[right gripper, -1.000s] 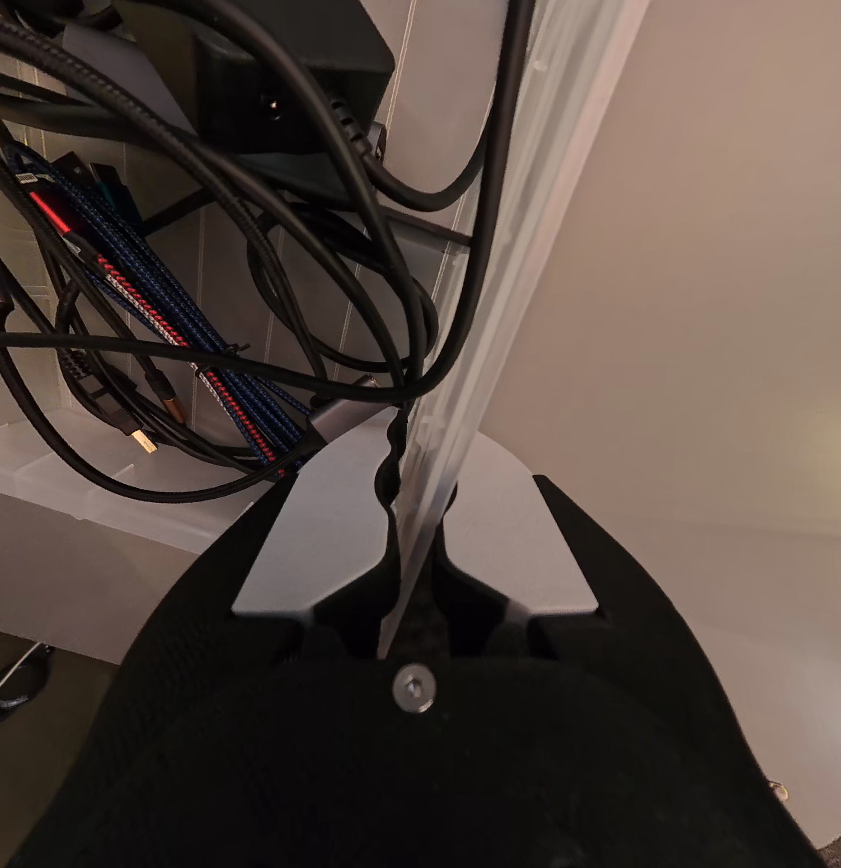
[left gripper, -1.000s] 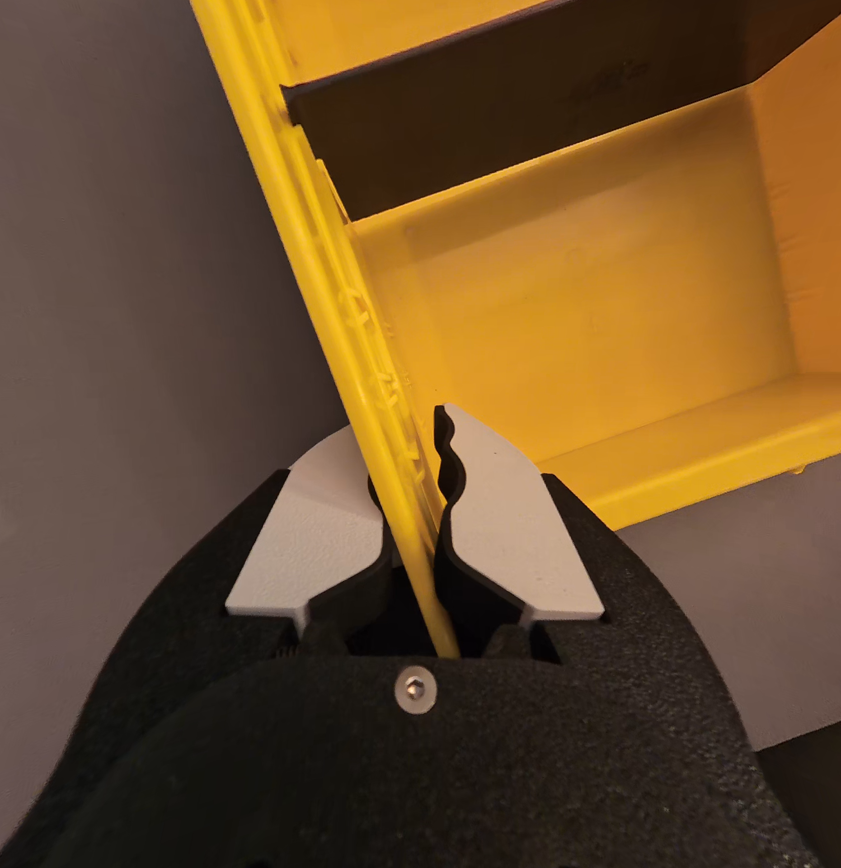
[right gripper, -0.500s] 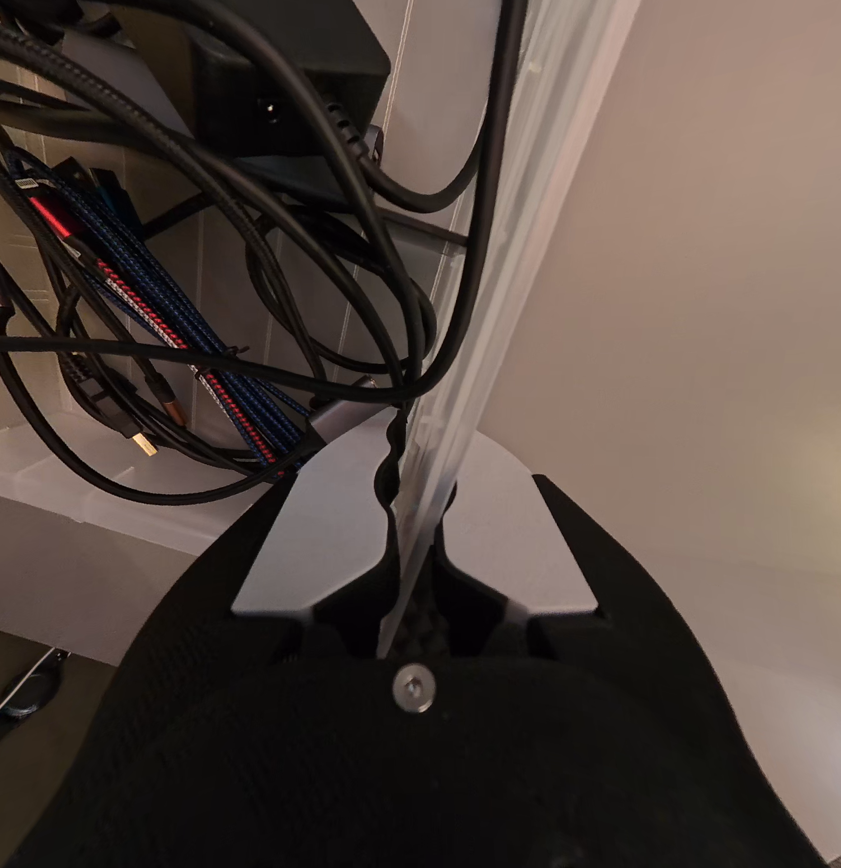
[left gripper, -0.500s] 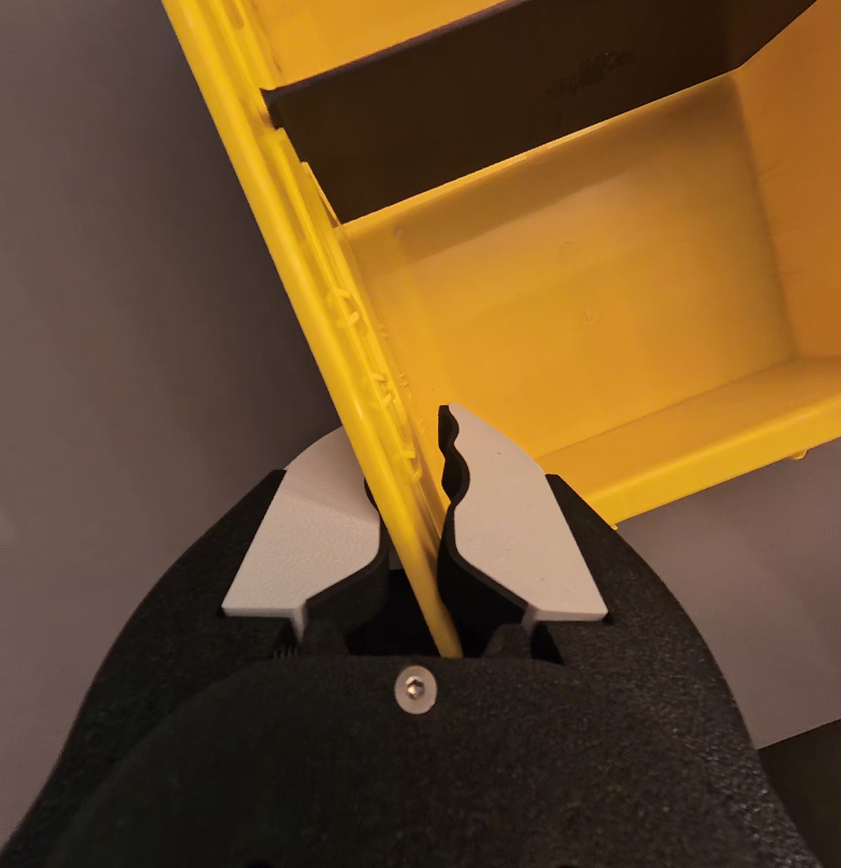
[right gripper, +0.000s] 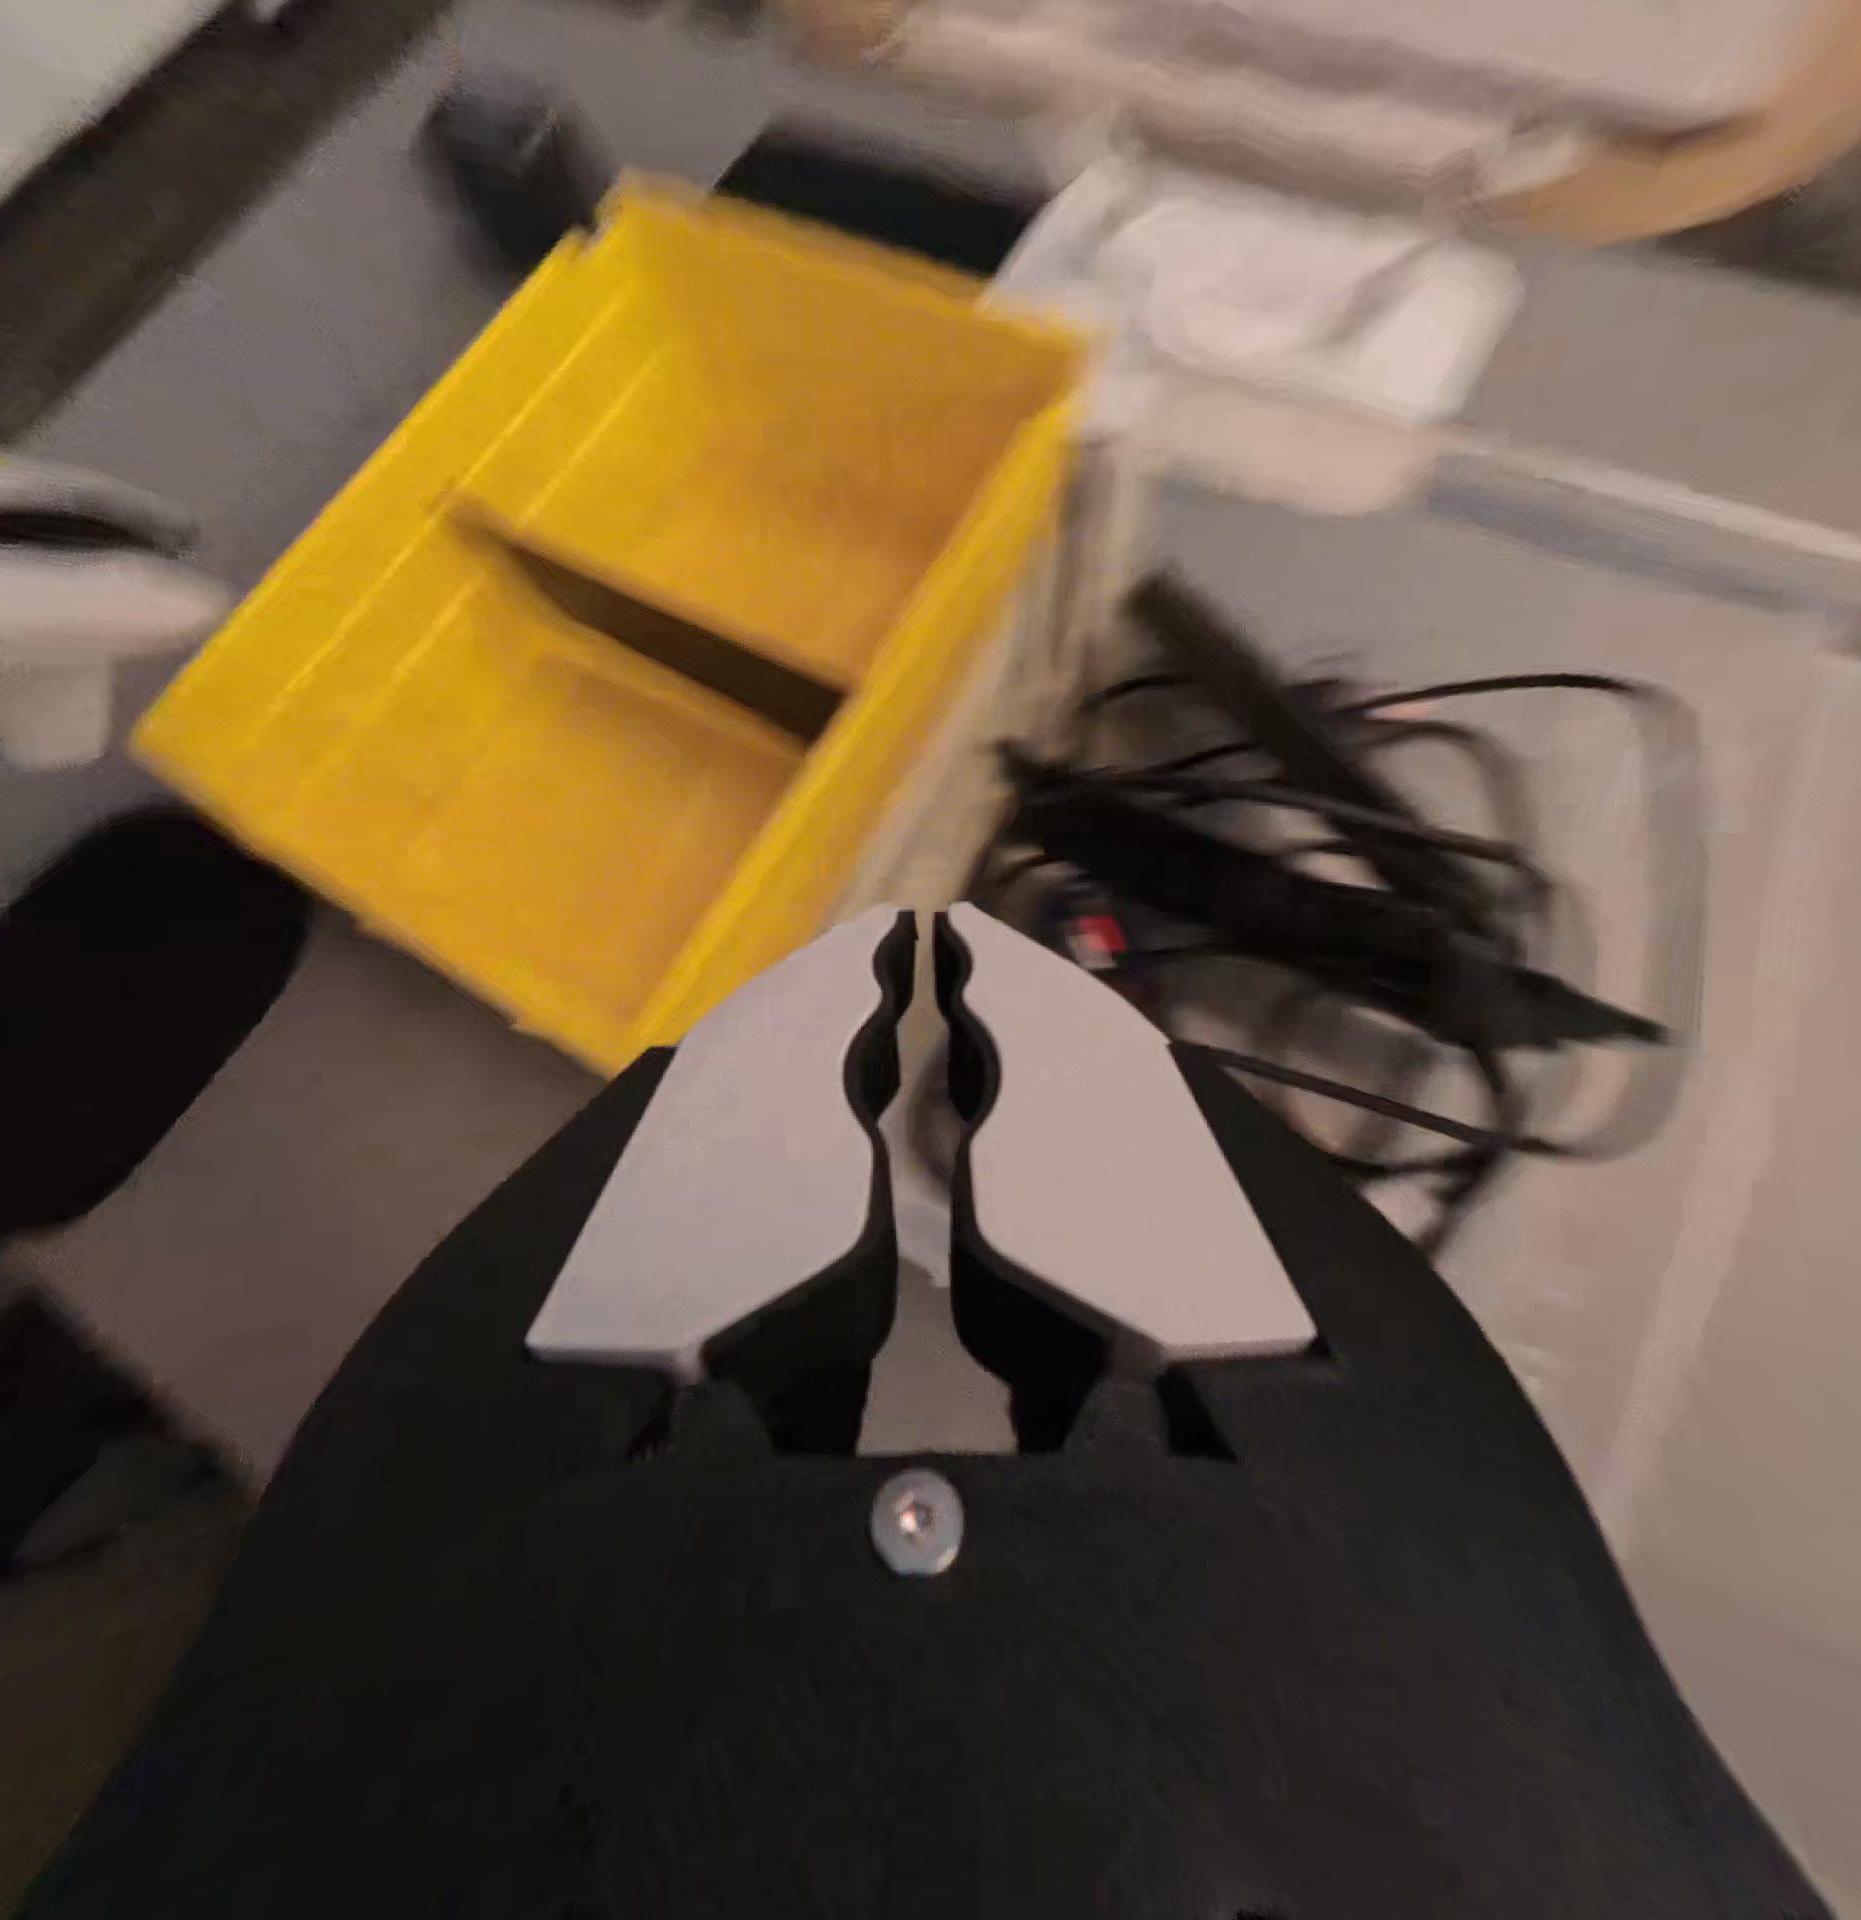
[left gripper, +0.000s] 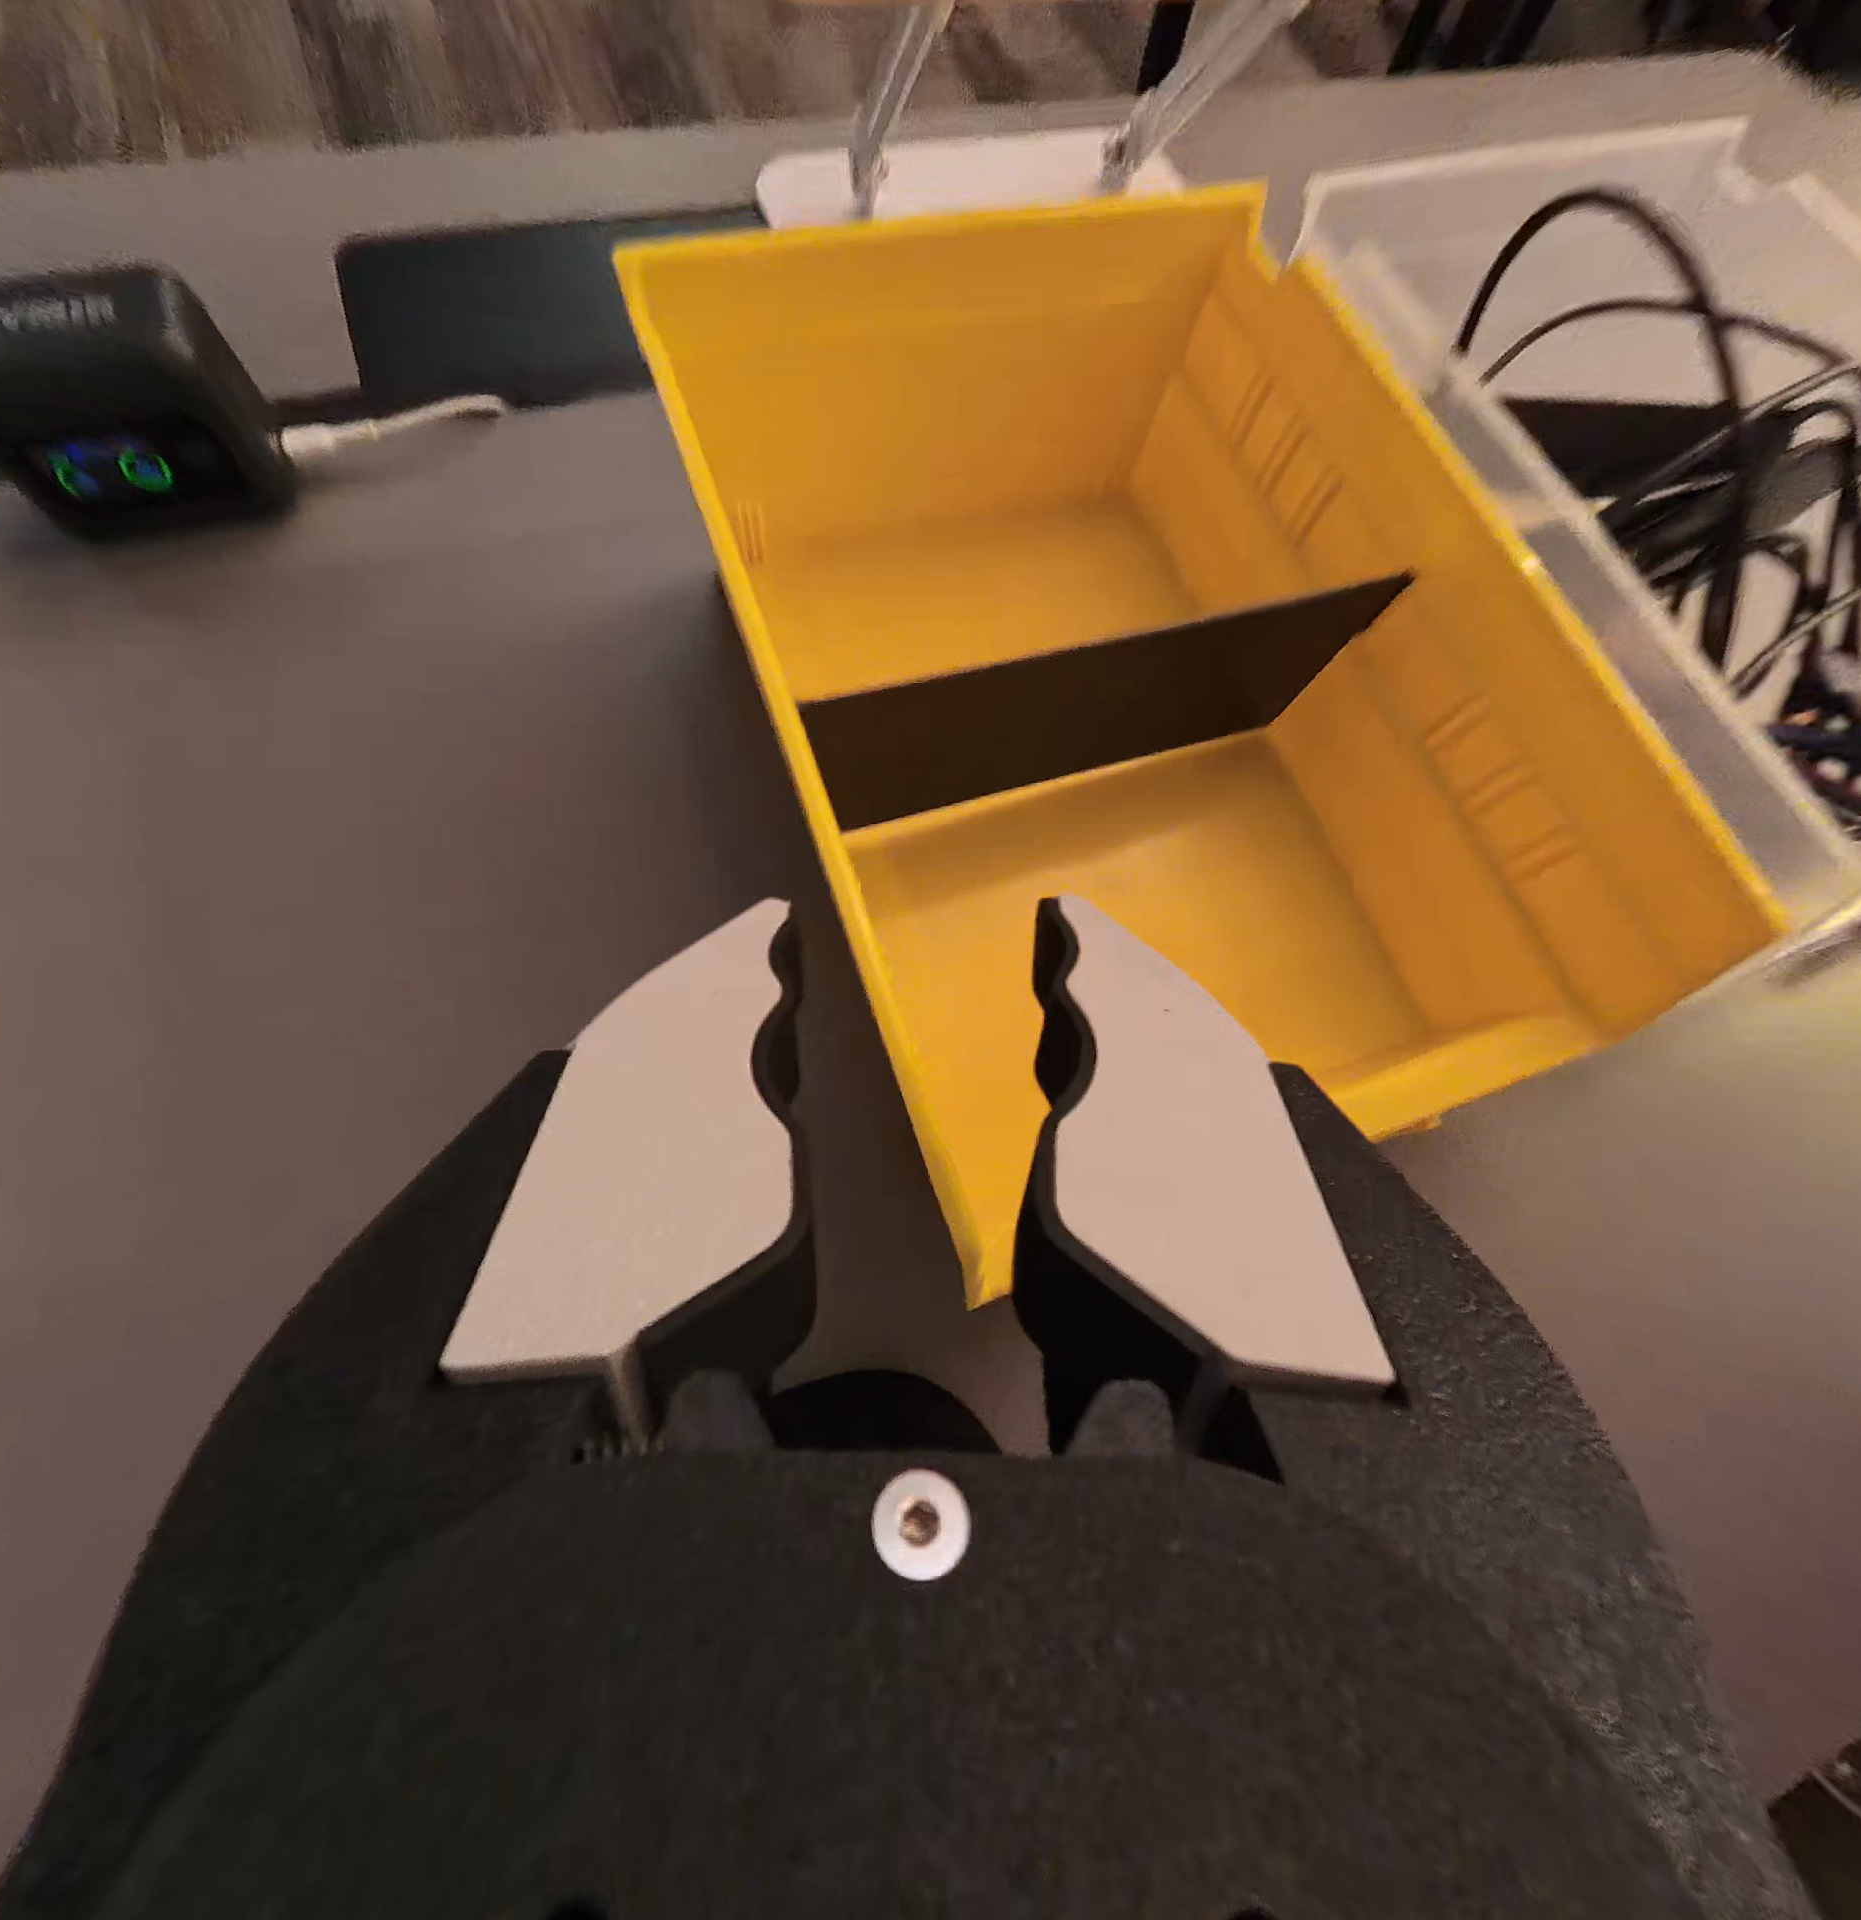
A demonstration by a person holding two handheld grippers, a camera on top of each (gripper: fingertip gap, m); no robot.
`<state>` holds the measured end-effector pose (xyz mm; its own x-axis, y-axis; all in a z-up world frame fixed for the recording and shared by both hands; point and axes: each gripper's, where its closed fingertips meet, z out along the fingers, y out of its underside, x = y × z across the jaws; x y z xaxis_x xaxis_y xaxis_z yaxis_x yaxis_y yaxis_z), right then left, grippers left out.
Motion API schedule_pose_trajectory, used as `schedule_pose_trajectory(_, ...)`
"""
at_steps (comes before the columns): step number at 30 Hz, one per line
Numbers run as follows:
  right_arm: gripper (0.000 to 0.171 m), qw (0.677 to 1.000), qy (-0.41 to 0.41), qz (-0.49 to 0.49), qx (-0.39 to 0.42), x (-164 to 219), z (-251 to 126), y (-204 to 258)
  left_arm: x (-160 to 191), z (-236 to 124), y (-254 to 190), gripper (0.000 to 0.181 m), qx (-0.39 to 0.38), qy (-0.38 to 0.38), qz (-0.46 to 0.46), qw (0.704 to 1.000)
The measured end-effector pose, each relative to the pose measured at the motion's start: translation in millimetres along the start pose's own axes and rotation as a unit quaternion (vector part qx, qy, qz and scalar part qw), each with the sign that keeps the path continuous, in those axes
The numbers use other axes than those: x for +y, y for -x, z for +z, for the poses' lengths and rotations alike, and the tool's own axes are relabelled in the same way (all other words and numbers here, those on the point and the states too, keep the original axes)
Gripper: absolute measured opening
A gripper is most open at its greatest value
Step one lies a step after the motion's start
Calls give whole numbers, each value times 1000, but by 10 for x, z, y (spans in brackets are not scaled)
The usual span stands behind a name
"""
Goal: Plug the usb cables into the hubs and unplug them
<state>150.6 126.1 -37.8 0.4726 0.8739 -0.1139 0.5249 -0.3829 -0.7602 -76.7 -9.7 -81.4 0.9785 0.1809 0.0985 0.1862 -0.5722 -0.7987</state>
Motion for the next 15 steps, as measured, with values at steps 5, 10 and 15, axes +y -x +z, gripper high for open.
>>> schedule_pose_trajectory(5, 20, 987, 163, -8, 6, 153, 828, 529, -107, -14, -25, 49, -8, -8, 33, 999)
schedule_pose_trajectory(10, 13, 983, 175, 24, 40, 143, 1019, 507, -139, -41, 25, 51, -48, -48, 72, 995)
schedule_pose_trajectory(15, 23, 979, 175, 3, 108, 141, 1029, 351, -117, -59, 67, 51, -49, -54, 78, 994)
